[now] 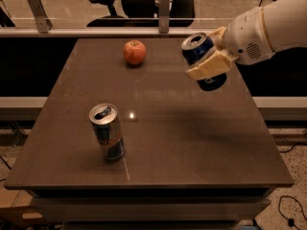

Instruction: Knock pepsi can over

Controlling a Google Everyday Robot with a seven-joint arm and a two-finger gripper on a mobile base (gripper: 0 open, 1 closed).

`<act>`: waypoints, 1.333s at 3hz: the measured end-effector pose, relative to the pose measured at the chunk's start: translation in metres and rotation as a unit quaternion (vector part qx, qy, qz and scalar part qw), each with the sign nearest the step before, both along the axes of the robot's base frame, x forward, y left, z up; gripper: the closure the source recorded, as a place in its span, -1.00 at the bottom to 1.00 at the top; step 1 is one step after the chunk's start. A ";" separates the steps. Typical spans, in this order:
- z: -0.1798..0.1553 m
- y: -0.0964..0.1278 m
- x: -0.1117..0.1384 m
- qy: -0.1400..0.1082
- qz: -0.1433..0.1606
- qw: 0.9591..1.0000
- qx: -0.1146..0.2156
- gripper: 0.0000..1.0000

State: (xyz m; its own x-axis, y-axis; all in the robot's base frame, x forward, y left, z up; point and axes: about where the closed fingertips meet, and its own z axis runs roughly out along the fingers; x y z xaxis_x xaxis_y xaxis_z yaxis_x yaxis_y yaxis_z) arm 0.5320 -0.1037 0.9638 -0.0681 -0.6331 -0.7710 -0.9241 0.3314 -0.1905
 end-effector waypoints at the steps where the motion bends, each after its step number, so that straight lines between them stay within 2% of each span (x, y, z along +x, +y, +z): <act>1: 0.002 -0.005 -0.004 0.009 -0.017 0.998 -0.054 1.00; 2: 0.005 -0.010 -0.009 0.012 -0.032 0.994 -0.100 1.00; 3: 0.010 -0.015 -0.011 0.013 -0.045 0.988 -0.146 1.00; 4: 0.016 -0.028 -0.011 0.015 -0.064 0.982 -0.178 1.00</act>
Offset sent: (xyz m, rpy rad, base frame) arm -0.0139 -0.0209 0.0102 -0.3097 0.0290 -0.1071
